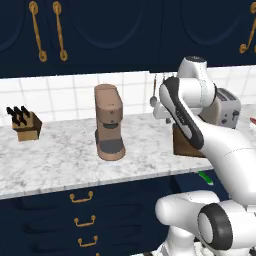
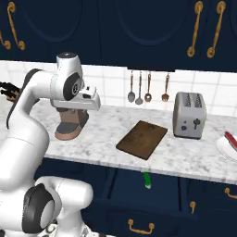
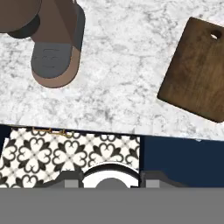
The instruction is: Pick up the knife from the drawer and place it on the cutting board. Then place the meat from the plate to the cutting board.
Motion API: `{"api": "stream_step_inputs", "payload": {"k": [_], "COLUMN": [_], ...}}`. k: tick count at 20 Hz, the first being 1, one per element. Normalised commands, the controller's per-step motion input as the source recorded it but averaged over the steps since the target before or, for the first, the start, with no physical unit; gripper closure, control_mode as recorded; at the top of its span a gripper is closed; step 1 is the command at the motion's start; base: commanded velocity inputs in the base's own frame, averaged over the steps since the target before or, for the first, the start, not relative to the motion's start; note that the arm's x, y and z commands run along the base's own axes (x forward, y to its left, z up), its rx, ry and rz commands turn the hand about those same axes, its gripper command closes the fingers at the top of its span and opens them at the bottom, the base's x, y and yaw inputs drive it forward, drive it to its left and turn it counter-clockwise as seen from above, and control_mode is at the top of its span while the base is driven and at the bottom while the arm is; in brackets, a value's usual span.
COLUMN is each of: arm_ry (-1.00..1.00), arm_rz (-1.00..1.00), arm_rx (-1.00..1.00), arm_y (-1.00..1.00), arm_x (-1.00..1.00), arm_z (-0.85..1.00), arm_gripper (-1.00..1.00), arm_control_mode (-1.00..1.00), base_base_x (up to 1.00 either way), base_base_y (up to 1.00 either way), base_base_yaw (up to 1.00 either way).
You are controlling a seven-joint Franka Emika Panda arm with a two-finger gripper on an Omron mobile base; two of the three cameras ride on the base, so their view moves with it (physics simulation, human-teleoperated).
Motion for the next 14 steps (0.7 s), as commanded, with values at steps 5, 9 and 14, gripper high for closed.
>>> {"api": "stream_step_inputs", "payload": {"k": [5, 9, 14], "arm_ry": [0.00, 0.00, 0.00], "arm_rz": [0.00, 0.00, 0.00], "arm_rx": [0.00, 0.00, 0.00], "arm_y": [0.00, 0.00, 0.00], "arm_x": [-0.01, 0.00, 0.00], "arm_z": [0.00, 0.00, 0.00], "arm_gripper": [-1.00, -1.00, -1.00], "arm_control_mode": [1.00, 1.00, 1.00], "base_base_x": [-0.51, -0.37, 0.03], "base_base_y": [-0.27, -1.00, -1.00], "base_base_yaw": [0.00, 0.00, 0.08]}}
